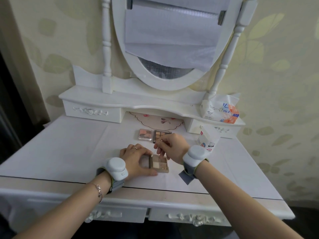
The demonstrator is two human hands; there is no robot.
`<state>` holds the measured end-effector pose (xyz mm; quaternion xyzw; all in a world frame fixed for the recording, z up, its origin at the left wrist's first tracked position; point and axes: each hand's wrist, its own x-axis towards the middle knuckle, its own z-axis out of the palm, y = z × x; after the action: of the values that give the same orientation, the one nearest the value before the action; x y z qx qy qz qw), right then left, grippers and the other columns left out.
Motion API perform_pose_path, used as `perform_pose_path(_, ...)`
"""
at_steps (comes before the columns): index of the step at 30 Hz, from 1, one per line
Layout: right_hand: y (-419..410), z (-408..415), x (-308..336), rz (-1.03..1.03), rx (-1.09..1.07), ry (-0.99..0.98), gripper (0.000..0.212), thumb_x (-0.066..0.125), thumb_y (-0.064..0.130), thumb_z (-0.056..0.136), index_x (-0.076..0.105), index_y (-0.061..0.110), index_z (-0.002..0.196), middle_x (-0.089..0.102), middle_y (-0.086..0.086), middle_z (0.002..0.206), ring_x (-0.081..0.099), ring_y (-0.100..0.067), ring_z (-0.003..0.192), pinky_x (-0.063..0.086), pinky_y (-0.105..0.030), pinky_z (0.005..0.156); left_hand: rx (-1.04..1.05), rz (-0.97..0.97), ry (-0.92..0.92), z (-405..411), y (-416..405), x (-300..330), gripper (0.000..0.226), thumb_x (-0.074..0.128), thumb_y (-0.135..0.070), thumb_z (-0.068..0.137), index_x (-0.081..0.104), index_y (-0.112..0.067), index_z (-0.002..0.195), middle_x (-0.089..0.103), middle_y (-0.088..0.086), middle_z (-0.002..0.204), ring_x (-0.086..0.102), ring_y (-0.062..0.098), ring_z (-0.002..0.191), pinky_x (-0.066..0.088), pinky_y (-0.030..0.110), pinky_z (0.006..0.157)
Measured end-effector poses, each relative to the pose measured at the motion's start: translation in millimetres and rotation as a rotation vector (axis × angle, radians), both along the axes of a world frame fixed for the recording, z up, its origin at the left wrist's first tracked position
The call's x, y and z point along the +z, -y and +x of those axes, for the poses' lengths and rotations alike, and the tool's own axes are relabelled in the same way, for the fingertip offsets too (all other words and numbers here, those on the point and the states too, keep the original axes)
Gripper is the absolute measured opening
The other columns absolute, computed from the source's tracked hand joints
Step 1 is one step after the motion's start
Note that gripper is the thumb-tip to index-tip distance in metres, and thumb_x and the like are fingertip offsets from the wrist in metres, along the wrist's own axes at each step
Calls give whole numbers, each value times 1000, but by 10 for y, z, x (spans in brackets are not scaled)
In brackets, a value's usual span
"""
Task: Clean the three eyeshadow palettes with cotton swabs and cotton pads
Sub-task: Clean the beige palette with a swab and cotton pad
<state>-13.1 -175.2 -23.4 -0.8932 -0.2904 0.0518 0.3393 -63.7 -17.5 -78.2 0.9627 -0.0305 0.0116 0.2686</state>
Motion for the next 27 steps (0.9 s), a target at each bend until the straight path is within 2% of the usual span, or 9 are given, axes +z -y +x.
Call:
perform_pose_path(4, 5, -22, 84, -87, 48, -22, 27, 44, 8, 93, 66, 7, 77, 63, 5, 63, 53, 2, 40, 43, -7, 50, -18, 16, -13, 9, -8, -7, 94, 39, -82, 32, 49, -42, 116, 43, -16, 117, 31, 9, 119, 18, 23, 90)
perform_pose_path(8, -11, -75, 145, -125, 123, -101, 28, 42, 4, 90, 65, 5, 75, 63, 1, 58, 57, -10, 43, 48, -15, 52, -16, 33, 2, -2, -2, 9, 92, 38, -82, 32, 49, -41, 115, 41, -17, 113, 32, 8, 118, 18, 22, 89)
perform_pose_path(13, -24, -81, 160, -141, 141, -90, 28, 41, 2, 90, 67, -2, 79, 66, -9, 66, 60, -24, 52, 53, -27, 60, -17, 54, 8, -3, -7, 7, 92, 38, -82, 34, 49, -41, 115, 41, -17, 112, 34, 9, 117, 20, 23, 89)
perform_pose_path(15, -28, -85, 153, -124, 118, -75, 29, 41, 3, 91, 67, -2, 79, 67, -11, 67, 62, -26, 55, 55, -31, 63, -20, 55, 4, -3, -11, 1, 92, 38, -83, 34, 48, -40, 115, 42, -17, 113, 34, 9, 117, 20, 24, 91)
perform_pose_path(19, -13, -96, 156, -138, 154, -107, 29, 41, 2, 90, 66, 1, 76, 67, -11, 67, 61, -25, 53, 52, -24, 57, -20, 55, 8, -1, -2, 4, 91, 38, -83, 34, 49, -41, 114, 40, -18, 110, 34, 9, 117, 21, 24, 93)
perform_pose_path(22, -34, -85, 133, -118, 139, -120, 29, 42, 3, 91, 65, 4, 73, 66, -9, 65, 60, -25, 51, 52, -26, 57, -21, 54, 3, -8, -4, 11, 90, 37, -82, 34, 48, -41, 113, 39, -18, 109, 34, 10, 117, 19, 23, 91)
perform_pose_path(27, -1, -50, 115, -86, 155, -173, 27, 44, 5, 92, 65, 4, 75, 65, -5, 62, 61, -25, 53, 54, -29, 59, -24, 32, -7, -23, -11, 24, 89, 38, -82, 34, 48, -43, 114, 42, -17, 118, 32, 9, 119, 19, 23, 93)
